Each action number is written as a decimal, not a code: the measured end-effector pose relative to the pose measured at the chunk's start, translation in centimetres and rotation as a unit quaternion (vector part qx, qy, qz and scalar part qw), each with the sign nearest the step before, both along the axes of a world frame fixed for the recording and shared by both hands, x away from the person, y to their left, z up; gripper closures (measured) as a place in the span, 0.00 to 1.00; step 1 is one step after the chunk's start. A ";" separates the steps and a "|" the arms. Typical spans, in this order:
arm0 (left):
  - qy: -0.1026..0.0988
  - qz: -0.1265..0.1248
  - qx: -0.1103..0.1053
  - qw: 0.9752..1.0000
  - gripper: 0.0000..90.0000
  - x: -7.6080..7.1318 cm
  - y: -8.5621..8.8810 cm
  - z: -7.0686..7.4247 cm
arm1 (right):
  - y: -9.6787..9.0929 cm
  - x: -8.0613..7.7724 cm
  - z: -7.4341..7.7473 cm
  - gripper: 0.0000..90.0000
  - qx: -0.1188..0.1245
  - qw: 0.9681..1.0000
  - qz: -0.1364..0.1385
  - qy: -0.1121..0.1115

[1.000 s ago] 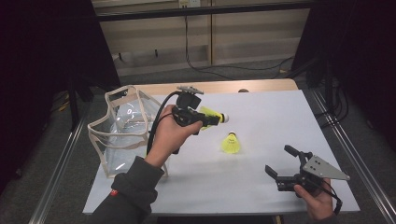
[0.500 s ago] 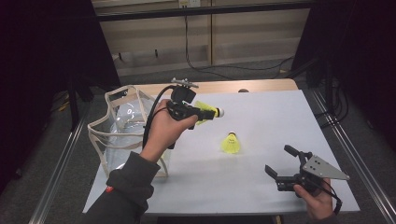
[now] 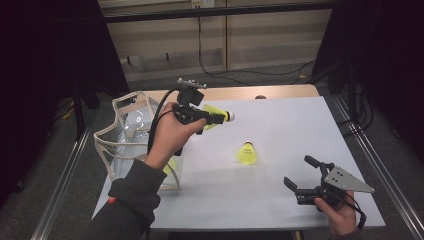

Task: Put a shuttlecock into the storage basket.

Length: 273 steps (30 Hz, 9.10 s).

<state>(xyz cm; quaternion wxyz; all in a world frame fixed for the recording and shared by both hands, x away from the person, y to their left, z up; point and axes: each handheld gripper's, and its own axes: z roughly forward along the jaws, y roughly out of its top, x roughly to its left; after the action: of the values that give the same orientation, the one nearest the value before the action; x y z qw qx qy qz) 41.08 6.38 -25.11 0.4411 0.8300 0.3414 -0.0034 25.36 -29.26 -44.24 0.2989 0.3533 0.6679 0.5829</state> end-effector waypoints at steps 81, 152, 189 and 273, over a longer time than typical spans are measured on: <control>-0.017 0.070 0.017 0.997 0.97 2.2 5.8 3.9 | 0.1 -0.1 0.0 0.02 -0.002 1.000 0.000 0.000; -0.016 0.169 0.037 0.985 0.97 3.2 13.5 3.5 | 0.0 -0.2 0.0 0.02 0.000 1.000 -0.003 -0.002; -0.019 0.209 0.046 0.977 0.97 3.5 15.6 3.3 | 0.0 -0.2 0.0 0.02 0.000 1.000 -0.003 -0.002; -0.006 0.300 0.087 0.950 0.96 5.3 18.0 0.1 | 0.0 -0.2 0.1 0.02 0.000 1.000 -0.001 -0.002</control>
<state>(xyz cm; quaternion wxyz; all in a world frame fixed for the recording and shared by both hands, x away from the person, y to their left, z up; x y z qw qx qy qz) 46.43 24.40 -25.02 0.3500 0.7242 0.5712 0.1635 25.13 -29.28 -44.17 0.3014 0.3527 0.6670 0.5831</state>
